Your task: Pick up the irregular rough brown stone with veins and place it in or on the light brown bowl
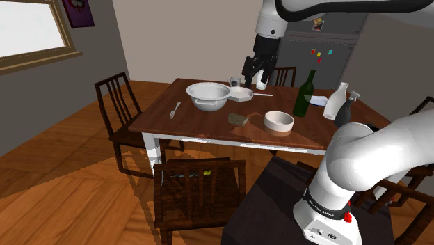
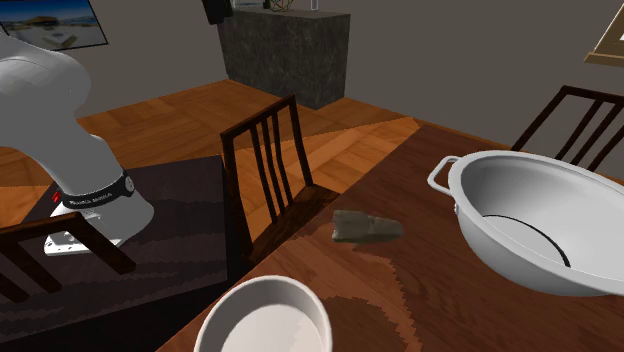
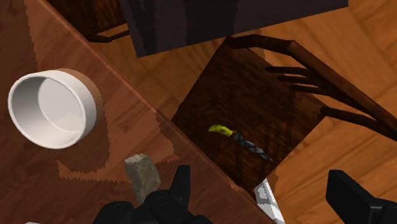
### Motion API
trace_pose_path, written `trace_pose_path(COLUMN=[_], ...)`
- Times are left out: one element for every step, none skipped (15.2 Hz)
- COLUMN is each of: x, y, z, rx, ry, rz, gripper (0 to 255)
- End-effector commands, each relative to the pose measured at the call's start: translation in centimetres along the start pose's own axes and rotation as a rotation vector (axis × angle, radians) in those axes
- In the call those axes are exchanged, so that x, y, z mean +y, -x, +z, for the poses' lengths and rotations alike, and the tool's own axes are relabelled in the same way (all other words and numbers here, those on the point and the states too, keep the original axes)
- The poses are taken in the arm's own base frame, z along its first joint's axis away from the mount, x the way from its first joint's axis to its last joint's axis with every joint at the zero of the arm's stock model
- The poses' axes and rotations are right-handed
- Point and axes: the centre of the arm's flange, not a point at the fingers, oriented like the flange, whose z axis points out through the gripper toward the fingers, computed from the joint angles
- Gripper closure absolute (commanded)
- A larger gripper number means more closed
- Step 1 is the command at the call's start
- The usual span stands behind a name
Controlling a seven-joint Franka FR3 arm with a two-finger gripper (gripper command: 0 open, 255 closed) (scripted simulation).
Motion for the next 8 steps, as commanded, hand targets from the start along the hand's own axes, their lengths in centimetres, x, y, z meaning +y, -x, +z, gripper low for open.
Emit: trace_pose_path(x=[0.0,0.7,1.4,2.1,2.8,3.5,4.2,4.9], y=[0.0,-0.9,-1.8,-2.7,-3.5,-4.4,-5.3,-6.1], z=[0.0,0.8,1.7,2.6,3.4,4.3,5.2,6.1], rx=[0.0,-0.008,-0.016,-0.024,-0.033,-0.041,-0.049,-0.057], ry=[0.0,-0.003,-0.006,-0.009,-0.012,-0.015,-0.018,-0.021], rz=[0.0,-0.001,-0.002,-0.003,-0.004,-0.005,-0.006,-0.007], gripper=[0,0,0,0,0,0,0,0])
